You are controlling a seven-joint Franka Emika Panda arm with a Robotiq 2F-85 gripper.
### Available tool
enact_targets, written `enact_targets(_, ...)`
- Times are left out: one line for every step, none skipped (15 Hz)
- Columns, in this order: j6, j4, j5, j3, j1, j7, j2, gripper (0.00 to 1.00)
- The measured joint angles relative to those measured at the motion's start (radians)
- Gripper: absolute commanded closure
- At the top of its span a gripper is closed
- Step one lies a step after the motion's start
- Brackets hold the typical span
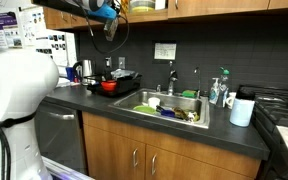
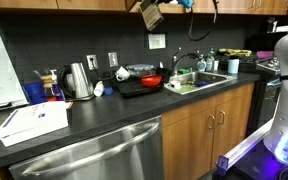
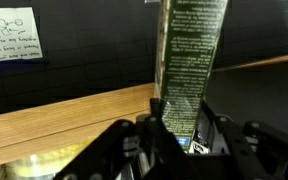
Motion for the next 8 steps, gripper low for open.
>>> enact_targets(-0.001, 0.000, 0.000, -0.018, 0.020, -0.007, 0.000, 0.88)
enact_targets(-0.003, 0.000, 0.000, -0.034, 0.040, -0.014, 0.000, 0.88)
enact_targets(-0.004, 0.000, 0.000, -0.050, 0.060, -0.021, 0.000, 0.88)
enact_targets(-0.006, 0.000, 0.000, -0.064, 0.080, -0.028, 0.000, 0.88)
enact_targets(-0.007, 0.000, 0.000, -0.076, 0.098, -0.034, 0.001, 0.88)
enact_targets(-0.009, 0.000, 0.000, -0.090, 0.116, -0.042, 0.001, 0.88)
enact_targets(-0.012, 0.000, 0.000, -0.102, 0.134, -0.048, 0.002, 0.88)
enact_targets(-0.017, 0.000, 0.000, -0.116, 0.152, -0.056, 0.002, 0.88)
